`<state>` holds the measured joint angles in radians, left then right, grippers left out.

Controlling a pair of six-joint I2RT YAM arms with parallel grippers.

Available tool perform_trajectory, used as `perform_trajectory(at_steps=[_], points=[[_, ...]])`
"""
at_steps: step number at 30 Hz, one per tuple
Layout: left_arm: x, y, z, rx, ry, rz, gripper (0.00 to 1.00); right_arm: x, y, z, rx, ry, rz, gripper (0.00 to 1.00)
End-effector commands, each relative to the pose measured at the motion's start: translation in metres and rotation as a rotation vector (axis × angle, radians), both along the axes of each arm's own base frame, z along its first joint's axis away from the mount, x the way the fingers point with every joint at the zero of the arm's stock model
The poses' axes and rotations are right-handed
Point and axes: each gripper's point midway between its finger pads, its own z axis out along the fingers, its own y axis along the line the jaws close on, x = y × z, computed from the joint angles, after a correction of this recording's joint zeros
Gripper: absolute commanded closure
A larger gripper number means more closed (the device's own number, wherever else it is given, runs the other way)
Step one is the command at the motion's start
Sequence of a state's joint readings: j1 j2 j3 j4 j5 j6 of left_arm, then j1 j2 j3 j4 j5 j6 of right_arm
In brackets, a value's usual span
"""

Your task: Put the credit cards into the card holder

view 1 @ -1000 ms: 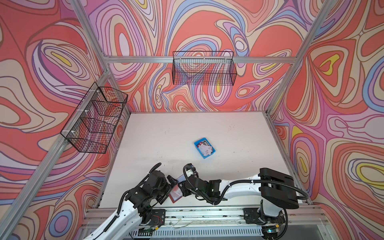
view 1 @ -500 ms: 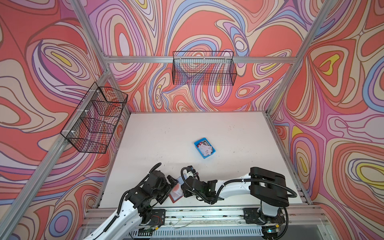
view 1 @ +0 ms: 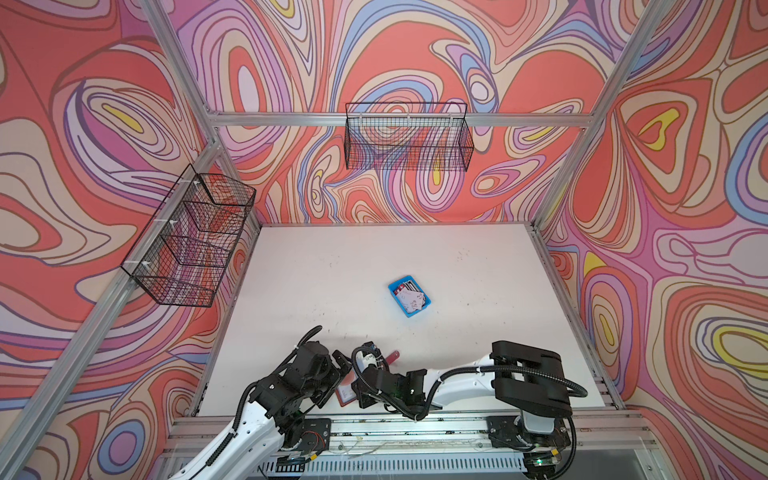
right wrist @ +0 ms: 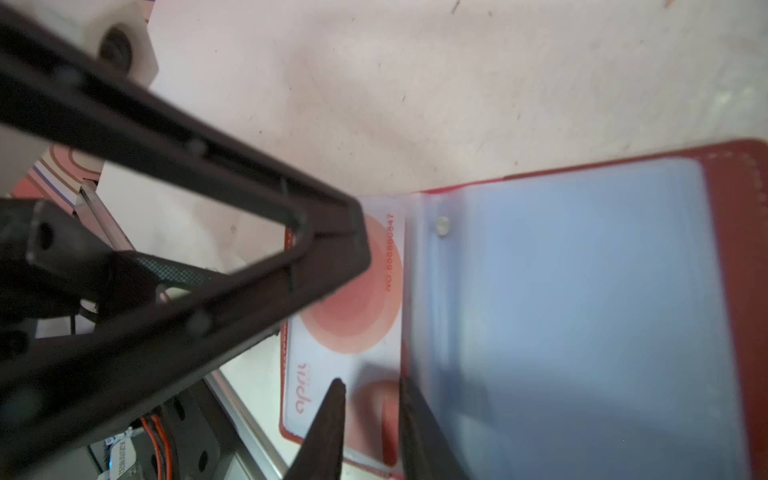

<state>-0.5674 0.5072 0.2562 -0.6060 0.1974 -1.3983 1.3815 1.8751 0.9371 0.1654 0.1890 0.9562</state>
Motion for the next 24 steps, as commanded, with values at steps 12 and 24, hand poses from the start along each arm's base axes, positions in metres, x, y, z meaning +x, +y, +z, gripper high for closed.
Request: perform_trajectory(at_steps=[12,24], points=[[0.016,0.017,0.028,0.177,-0.151,-0.097,0.00,0.020,-0.029,0.047,0.011,-0.112,-0.099,0.61],[0.017,0.046,0.035,0.462,-0.166,-0.245,0.12,0.077,-0.122,0.070,-0.113,-0.165,-0.236,0.60]])
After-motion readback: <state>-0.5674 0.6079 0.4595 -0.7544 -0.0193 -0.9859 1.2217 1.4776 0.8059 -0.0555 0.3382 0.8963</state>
